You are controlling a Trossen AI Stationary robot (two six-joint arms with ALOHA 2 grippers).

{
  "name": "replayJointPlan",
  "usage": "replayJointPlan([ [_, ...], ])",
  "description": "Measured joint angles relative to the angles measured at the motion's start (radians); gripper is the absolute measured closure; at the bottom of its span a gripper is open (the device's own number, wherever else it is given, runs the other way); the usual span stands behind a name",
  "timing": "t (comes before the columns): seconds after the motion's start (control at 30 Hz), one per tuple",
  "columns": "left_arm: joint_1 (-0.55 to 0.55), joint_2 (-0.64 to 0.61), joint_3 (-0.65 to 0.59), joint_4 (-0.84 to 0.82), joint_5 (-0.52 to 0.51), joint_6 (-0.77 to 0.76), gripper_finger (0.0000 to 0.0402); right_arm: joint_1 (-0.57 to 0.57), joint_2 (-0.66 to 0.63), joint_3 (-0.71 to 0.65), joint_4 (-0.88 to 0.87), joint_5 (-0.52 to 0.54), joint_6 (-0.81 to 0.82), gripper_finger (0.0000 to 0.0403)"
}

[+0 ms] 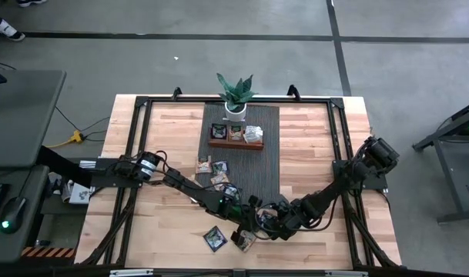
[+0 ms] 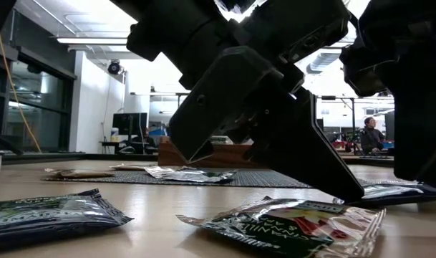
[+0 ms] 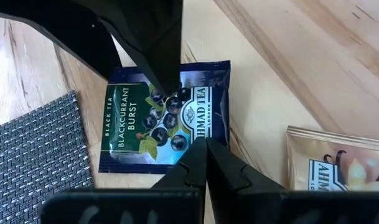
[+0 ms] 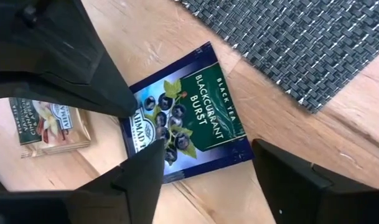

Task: Pick & Place Tea
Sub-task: Put the purple tea bag into the left section of the wooden organizer

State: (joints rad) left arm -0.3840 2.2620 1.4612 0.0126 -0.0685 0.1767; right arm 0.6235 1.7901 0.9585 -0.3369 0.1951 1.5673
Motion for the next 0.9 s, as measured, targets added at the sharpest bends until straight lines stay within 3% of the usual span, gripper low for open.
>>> replayJointPlan([
  [0.63,0.0,0.0,0.0,-0.003,-0.004,-0.024,0.0401,-0.002,0.006,-0.001,-0.004,0.049,-0.017,0.0392],
  [0.9,-0.003,0.0,0.0,-0.013,-0.027,-0.025,0.0401,0.0,0.006,-0.001,-0.006,0.045,-0.049,0.04],
])
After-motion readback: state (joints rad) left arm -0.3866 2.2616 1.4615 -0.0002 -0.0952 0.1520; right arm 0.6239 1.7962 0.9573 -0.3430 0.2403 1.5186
